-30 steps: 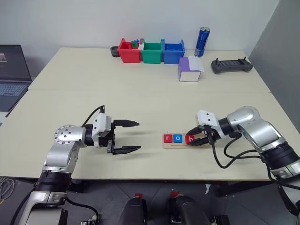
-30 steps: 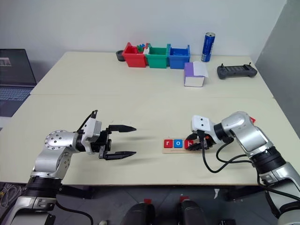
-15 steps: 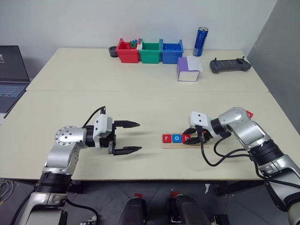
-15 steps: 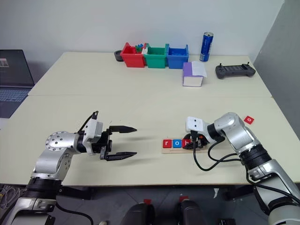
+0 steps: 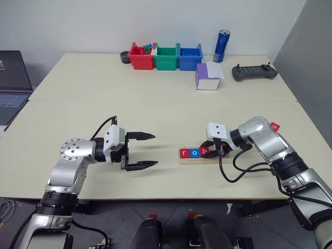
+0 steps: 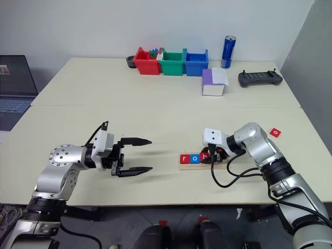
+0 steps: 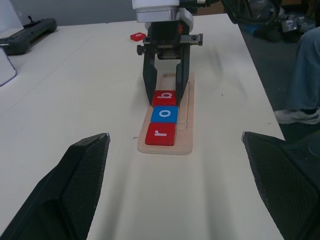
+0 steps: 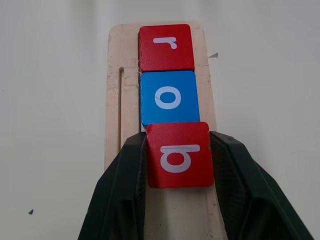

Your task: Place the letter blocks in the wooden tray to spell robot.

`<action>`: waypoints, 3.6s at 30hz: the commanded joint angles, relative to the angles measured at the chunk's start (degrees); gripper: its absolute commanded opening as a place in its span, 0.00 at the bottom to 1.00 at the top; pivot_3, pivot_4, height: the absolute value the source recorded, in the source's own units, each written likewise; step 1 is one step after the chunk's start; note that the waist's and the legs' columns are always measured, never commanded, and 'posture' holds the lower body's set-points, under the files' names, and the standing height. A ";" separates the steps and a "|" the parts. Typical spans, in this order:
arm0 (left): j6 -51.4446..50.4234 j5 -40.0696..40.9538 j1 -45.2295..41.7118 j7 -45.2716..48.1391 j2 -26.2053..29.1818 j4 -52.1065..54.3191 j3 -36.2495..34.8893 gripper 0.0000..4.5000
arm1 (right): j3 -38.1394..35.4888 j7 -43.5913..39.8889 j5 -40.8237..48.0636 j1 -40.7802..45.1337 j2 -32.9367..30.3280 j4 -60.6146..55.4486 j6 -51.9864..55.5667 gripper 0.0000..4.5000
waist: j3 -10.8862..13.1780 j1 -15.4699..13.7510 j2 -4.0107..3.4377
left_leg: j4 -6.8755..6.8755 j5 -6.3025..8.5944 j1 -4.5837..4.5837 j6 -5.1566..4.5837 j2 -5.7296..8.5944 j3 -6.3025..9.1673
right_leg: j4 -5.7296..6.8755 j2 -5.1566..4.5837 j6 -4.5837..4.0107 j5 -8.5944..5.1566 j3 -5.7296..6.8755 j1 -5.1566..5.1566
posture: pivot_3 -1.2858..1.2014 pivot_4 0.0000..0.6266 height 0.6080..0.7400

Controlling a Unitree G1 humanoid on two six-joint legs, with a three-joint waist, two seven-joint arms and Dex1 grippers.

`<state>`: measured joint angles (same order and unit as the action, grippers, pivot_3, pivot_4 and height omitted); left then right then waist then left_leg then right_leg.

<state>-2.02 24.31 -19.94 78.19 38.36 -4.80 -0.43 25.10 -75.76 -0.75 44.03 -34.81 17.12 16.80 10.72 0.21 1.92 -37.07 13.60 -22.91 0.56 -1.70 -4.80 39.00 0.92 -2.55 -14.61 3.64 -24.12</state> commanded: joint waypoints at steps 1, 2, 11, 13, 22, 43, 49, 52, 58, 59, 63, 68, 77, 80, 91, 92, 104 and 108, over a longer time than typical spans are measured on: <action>0.31 0.86 -0.06 -0.09 0.81 1.53 -1.37 1.00 | -0.43 -0.89 -0.31 1.12 0.19 -1.04 -0.24 0.33 | 0.00 -0.01 0.00 | 0.00 0.00 0.00 0.00 0.00 0.00 | 0.00 0.00 0.00 0.00 0.00 0.00 | 0.52 0.24 1.00; 0.35 0.88 -0.08 -0.08 0.84 1.49 -1.34 1.00 | -0.51 -1.00 -0.36 1.09 0.11 -1.14 -0.17 0.33 | 0.00 -0.01 0.00 | 0.00 0.00 0.00 0.00 0.00 0.00 | 0.00 0.00 0.00 0.00 0.00 0.00 | 0.52 0.24 1.00; 1.22 0.62 -0.97 0.37 0.89 -0.24 -1.40 1.00 | -1.91 -3.46 1.32 0.75 -1.12 -3.03 1.90 0.33 | 0.00 -0.02 0.00 | 0.00 0.00 -0.01 0.00 0.00 0.00 | 0.00 0.00 0.00 0.00 0.00 0.00 | 0.52 0.24 1.00; 1.35 0.61 -1.06 0.45 0.95 -0.45 -1.45 1.00 | -2.01 -3.51 1.15 0.76 -1.11 -3.07 2.01 0.33 | 0.00 -0.02 0.00 | 0.00 0.00 0.00 0.00 0.00 0.00 | 0.00 0.00 0.00 0.00 0.00 0.00 | 0.52 0.24 1.00; 2.25 0.19 -1.62 0.05 0.51 -1.56 -1.02 1.00 | -1.41 -2.51 -0.45 0.85 -0.39 -1.33 -0.99 0.33 | 0.00 -0.02 0.00 | 0.00 0.00 -0.01 0.00 0.00 0.00 | 0.00 0.00 0.00 0.00 0.00 -0.01 | 0.52 0.24 1.00; 3.31 0.13 -0.63 0.14 1.02 -2.18 -1.70 1.00 | -1.85 -2.70 -0.26 2.22 0.02 -0.10 -0.03 0.78 | 0.00 -0.02 0.00 | 0.00 0.00 -0.01 0.00 0.00 0.00 | 0.00 0.00 0.00 0.00 0.00 0.00 | 0.52 0.24 1.00; 4.72 0.08 -0.70 0.69 0.93 -3.88 -1.56 1.00 | -3.21 -4.21 1.23 2.74 -1.50 -2.51 0.93 1.00 | 0.00 -0.04 0.00 | 0.00 0.00 0.00 0.00 0.00 0.00 | -0.01 0.00 0.00 0.00 0.00 -0.01 | 0.52 0.24 1.00; 5.21 0.10 -0.76 0.87 0.97 -4.45 -1.49 1.00 | -4.51 -5.29 2.35 2.60 -2.81 -4.55 2.31 1.00 | 0.00 -0.06 0.00 | 0.01 0.00 -0.01 0.00 0.00 0.00 | -0.01 0.00 0.00 0.00 0.00 -0.01 | 0.52 0.24 1.00; 5.24 0.26 -0.27 0.84 0.92 -3.93 -1.54 1.00 | -9.46 -6.47 4.85 0.07 -9.84 -7.46 5.17 1.00 | 0.00 -0.13 0.00 | 0.01 0.00 -0.02 0.00 0.00 0.00 | -0.02 -0.01 0.00 0.00 0.01 -0.01 | 0.52 0.24 1.00; 5.20 0.30 -0.10 0.86 0.97 -3.71 -1.53 1.00 | -11.32 -5.98 5.42 -0.45 -11.84 -7.33 6.00 1.00 | 0.00 -0.15 0.00 | 0.01 0.00 -0.02 0.00 0.01 0.00 | -0.03 -0.01 0.00 0.00 0.01 0.00 | 0.52 0.24 1.00; 4.80 0.64 0.97 0.73 1.08 -2.13 -1.48 1.00 | -20.88 -2.28 9.47 -3.59 -18.28 -10.67 14.11 1.00 | 0.00 -0.25 0.00 | 0.02 0.01 -0.03 0.00 0.04 -0.01 | -0.06 -0.04 0.00 0.00 0.00 -0.01 | 0.52 0.24 1.00; 4.21 0.70 0.91 0.18 0.70 -1.36 -1.17 1.00 | -36.65 8.71 12.53 -11.32 -22.17 -13.20 25.68 1.00 | 0.00 -0.27 0.01 | 0.05 0.01 0.00 0.00 0.02 0.01 | -0.05 -0.03 -0.01 -0.01 0.02 0.00 | 0.52 0.24 1.00; 3.97 0.52 -0.35 0.89 -1.25 -2.97 0.08 1.00 | -40.77 25.23 8.72 -14.30 -17.57 1.64 17.91 1.00 | -0.02 1.28 -0.07 | 0.05 -0.02 0.10 -0.03 0.01 -0.17 | 0.01 -0.02 0.06 0.03 -0.11 0.01 | 0.52 0.24 1.00; 4.40 0.23 -1.27 1.37 -1.49 -4.26 0.15 1.00 | -37.11 22.16 6.82 -9.04 -19.09 12.38 9.42 1.00 | -0.03 1.56 -0.09 | 0.10 -0.04 0.12 -0.05 -0.01 -0.13 | 0.02 0.04 0.06 0.03 -0.10 0.00 | 0.52 0.24 1.00; 5.15 -0.14 -1.52 2.19 -0.96 -5.29 -0.90 1.00 | -27.53 18.54 -0.60 9.03 -18.65 44.81 -10.80 1.00 | -0.03 1.51 -0.09 | 0.10 -0.04 0.03 -0.04 0.05 -0.18 | -0.07 0.03 0.04 0.02 -0.21 -0.01 | 0.52 0.24 1.00; 5.09 -0.11 -1.24 2.12 -0.86 -4.99 -1.02 1.00 | -27.36 18.80 -0.91 9.92 -18.17 46.51 -11.66 1.00 | -0.03 1.55 -0.09 | 0.09 -0.04 0.05 -0.04 0.05 -0.19 | -0.06 0.03 0.04 0.02 -0.23 -0.01 | 0.52 0.24 1.00; 3.81 0.53 1.82 0.52 0.51 -1.09 -2.21 1.00 | -26.35 29.77 -4.65 13.01 -10.41 57.18 -17.26 1.00 | -0.03 1.45 -0.10 | 0.09 -0.09 0.04 0.04 0.04 -0.19 | -0.03 0.02 0.04 0.03 -0.24 -0.01 | 0.52 0.24 1.00; 2.11 1.08 2.89 -0.62 1.58 1.49 -3.06 1.00 | -27.37 32.40 -4.56 12.76 -8.60 58.38 -17.74 1.00 | -0.04 1.48 -0.11 | 0.09 -0.09 0.05 0.05 0.05 -0.19 | -0.03 0.02 0.04 0.03 -0.25 0.00 | 0.52 0.24 1.00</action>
<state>0.65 24.31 -17.50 78.14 38.88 -6.03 -1.84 -1.06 -44.65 -5.53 55.58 -43.53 75.07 0.18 10.67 1.69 1.80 -36.98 13.52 -22.86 0.60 -1.66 -5.00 38.98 0.94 -2.52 -14.58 3.39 -24.12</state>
